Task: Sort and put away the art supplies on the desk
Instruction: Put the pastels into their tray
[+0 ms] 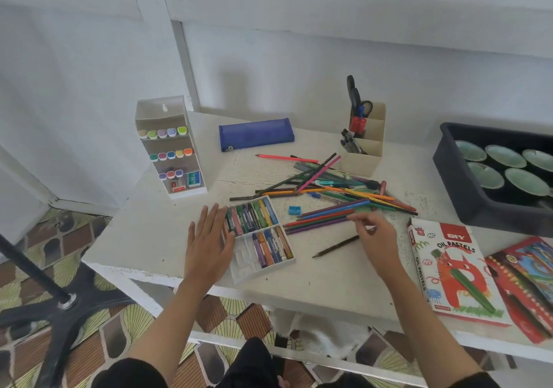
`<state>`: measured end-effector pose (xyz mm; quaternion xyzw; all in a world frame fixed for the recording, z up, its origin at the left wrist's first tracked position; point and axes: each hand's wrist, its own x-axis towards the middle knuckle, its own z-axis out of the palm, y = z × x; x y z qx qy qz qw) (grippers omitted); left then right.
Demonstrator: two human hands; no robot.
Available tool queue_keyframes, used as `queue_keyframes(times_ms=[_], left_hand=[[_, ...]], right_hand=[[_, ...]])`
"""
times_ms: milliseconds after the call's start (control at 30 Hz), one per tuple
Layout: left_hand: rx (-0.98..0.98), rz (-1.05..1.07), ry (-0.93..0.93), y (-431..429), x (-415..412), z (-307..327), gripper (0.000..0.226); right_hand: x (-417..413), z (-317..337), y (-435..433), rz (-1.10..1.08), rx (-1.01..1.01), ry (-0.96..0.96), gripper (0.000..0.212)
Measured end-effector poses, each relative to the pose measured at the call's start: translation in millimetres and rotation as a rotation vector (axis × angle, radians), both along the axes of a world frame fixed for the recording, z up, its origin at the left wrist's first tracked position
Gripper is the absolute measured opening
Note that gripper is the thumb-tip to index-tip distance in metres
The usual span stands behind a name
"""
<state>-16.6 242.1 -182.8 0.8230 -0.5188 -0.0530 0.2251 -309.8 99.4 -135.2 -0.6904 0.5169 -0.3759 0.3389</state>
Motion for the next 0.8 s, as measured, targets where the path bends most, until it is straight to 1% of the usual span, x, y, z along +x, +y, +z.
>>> queue_keyframes(times_ms=[100, 167, 333, 400, 433, 500, 567, 633, 733, 800], left_hand=[[0.030, -0.023, -0.023, -2, 2, 0, 0.072], [0.044, 0.000, -0.007, -4, 5, -1, 0.075], [0.100, 0.049, -0.005, -6, 6, -3, 0.080], [0.102, 0.054, -0.007, -6, 6, -3, 0.081], [0.105, 0.055, -0.006, -7, 6, -2, 0.081], [0.122, 0.058, -0.007, -7, 5, -2, 0.082], [0.136, 0.065, -0.011, -7, 4, -1, 0.083], [0.135, 0.067, -0.010, -7, 4, 0, 0.084], [0.135, 0.068, -0.006, -7, 3, 1, 0.084], [0.138, 0.069, -0.004, -7, 3, 0, 0.084]], right_hand=[[-23, 6, -22, -0.098, -0.006, 0.079, 0.018], [-33, 11, -37, -0.171, -0.028, 0.141, 0.016], [-49, 20, -86, -0.282, -0.031, 0.454, 0.023], [-55, 17, -104, -0.322, -0.032, 0.568, 0.023], [-58, 14, -111, -0.330, -0.014, 0.642, 0.021], [-63, 9, -121, -0.344, 0.084, 0.765, 0.021], [-65, 4, -125, -0.362, 0.174, 0.808, 0.027], [-65, 0, -128, -0.383, 0.211, 0.804, 0.028], [-65, 1, -122, -0.393, 0.232, 0.794, 0.028], [-64, 6, -114, -0.400, 0.202, 0.746, 0.024]])
